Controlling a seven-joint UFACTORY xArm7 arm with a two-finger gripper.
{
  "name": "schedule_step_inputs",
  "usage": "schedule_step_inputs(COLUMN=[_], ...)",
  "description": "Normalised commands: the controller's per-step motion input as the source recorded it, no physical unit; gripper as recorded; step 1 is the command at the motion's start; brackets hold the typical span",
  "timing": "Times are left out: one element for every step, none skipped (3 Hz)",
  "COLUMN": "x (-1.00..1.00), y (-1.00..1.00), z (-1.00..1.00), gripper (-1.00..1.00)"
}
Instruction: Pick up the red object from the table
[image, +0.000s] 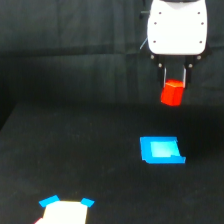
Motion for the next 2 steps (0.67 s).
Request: schedule_step_inputs(x=[0.33,0.22], y=[0.79,0.30], z=[0.88,0.99], gripper=[-0.21,-1.00])
